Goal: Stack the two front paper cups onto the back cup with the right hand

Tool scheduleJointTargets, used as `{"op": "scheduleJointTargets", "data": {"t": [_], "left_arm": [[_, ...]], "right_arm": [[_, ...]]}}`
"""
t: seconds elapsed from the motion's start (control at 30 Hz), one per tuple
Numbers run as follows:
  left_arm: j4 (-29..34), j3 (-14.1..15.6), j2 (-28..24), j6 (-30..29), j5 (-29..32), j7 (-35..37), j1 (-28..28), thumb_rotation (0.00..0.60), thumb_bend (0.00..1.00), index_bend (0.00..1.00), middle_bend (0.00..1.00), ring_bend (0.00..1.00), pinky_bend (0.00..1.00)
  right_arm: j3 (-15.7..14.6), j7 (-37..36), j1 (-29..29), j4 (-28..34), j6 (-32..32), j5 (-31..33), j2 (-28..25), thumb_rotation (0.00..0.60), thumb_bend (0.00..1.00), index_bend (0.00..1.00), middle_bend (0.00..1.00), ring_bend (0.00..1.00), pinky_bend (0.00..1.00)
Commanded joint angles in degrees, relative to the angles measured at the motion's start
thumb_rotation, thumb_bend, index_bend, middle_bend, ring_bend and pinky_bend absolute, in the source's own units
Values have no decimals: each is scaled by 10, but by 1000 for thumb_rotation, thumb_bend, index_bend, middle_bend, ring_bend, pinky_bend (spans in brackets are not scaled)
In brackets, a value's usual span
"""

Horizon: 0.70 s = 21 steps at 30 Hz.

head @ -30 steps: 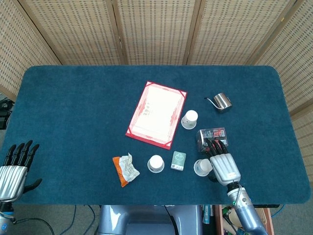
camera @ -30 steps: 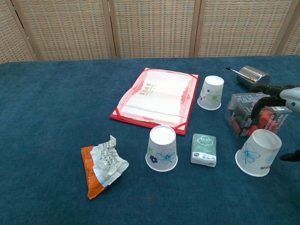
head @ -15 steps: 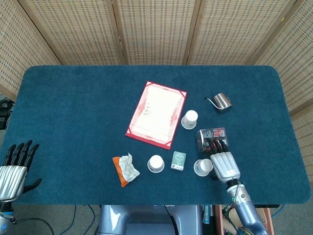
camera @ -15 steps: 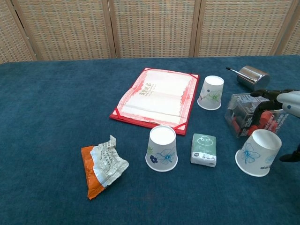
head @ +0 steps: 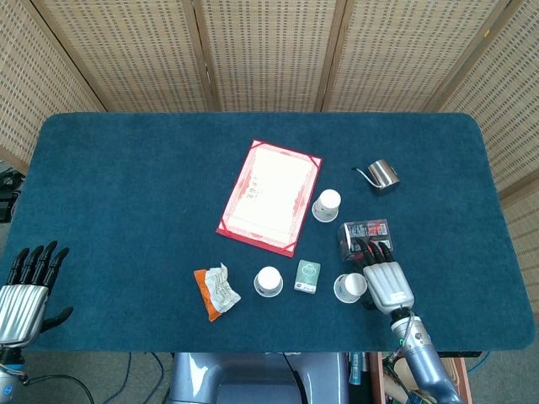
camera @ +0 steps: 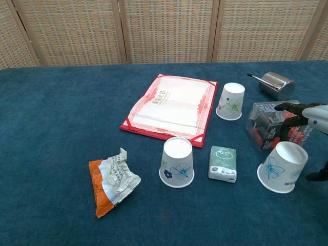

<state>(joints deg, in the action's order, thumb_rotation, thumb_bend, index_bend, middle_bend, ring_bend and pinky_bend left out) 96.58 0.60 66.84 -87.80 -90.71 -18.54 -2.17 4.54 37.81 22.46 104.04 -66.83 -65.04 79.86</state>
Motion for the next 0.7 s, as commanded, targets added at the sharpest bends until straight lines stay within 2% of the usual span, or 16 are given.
{"op": "scheduleJointTargets", "data": {"t": [0.03, 0.23, 0.4, 0.7], "left_arm": [[0, 0, 0, -1, -1, 1, 0, 600, 153, 0, 0, 0, 0], [0, 0, -1, -1, -2, 4, 0, 600, 153, 0, 0, 0, 0], [0, 0, -1, 1, 1, 3, 0, 600, 153, 0, 0, 0, 0], [1, 2, 0, -2, -5, 0, 1, 600, 152, 0, 0, 0, 0]], "right_arm": [[-1, -2, 2, -4, 0, 0, 2, 600, 106, 450, 57, 0, 0], [-5, -8, 5, -11, -1, 1, 6, 600, 115, 492, 72, 0, 0], [1, 2, 12, 9, -12, -9, -6, 600, 115, 494, 74, 0, 0], [45, 63, 42, 106, -42, -13, -64, 600, 115, 495, 76, 0, 0]]}}
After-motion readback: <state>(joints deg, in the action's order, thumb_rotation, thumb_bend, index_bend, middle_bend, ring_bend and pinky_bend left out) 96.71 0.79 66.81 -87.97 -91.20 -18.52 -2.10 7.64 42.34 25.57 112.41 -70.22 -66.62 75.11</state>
